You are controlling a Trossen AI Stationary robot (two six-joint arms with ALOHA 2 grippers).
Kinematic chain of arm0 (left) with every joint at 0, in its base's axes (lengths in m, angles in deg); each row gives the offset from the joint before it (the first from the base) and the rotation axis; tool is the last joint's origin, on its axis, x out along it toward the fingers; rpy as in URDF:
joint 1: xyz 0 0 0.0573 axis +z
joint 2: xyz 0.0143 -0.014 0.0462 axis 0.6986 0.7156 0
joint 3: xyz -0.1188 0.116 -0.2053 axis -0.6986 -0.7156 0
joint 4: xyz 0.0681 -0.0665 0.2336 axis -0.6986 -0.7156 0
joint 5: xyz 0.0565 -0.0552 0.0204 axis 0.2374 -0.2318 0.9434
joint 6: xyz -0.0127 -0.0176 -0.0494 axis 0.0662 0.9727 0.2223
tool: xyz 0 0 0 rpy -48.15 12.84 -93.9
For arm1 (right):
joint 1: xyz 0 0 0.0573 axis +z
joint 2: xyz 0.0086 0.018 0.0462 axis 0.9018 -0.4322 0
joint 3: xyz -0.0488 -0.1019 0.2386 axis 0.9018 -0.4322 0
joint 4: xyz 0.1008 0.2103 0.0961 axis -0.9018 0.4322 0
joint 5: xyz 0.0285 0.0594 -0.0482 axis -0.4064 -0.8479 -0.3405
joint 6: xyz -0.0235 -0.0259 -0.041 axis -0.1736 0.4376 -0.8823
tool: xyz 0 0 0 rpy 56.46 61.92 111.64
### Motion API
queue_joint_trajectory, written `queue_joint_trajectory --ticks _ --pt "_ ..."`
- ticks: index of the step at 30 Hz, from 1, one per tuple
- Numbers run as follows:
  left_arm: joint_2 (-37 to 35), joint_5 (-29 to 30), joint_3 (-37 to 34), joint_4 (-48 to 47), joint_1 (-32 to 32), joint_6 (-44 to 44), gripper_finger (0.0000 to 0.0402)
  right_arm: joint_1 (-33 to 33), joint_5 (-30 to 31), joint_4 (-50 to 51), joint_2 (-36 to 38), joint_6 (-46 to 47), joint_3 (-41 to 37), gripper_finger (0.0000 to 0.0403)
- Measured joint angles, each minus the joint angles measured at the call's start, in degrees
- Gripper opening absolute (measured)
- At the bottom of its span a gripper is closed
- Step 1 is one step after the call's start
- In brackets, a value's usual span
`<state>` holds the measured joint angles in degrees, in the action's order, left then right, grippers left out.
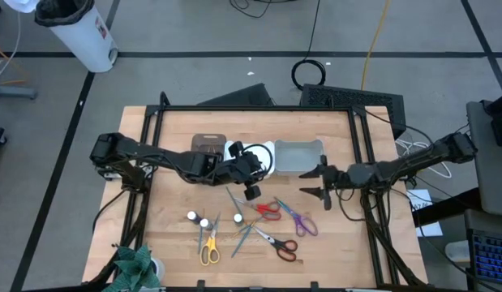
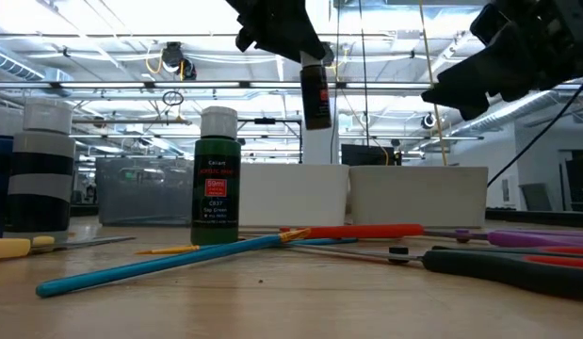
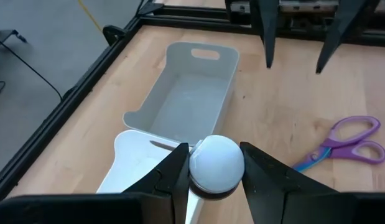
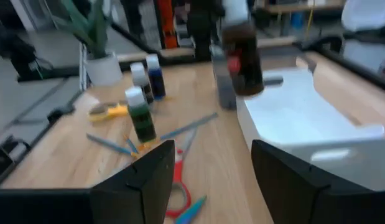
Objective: Pick & Place Paint Supplies
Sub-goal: Put the brown paint bottle into the white bin
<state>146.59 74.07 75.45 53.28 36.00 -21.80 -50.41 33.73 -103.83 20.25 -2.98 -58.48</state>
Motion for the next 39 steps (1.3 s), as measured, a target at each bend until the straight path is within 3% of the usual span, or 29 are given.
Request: queue_joint_trajectory --ticks 8,39 --pt "0.00 -0.01 0.00 -0.51 -0.02 0.86 0.0122 0.00 -0.02 -11.84 1.83 -0.22 -5.48 0.0202" --pt "0.00 -0.01 0.00 -1.10 -0.02 2.15 0.0122 0.00 -0.04 -12.36 2.02 -0.19 -6.14 0.0193"
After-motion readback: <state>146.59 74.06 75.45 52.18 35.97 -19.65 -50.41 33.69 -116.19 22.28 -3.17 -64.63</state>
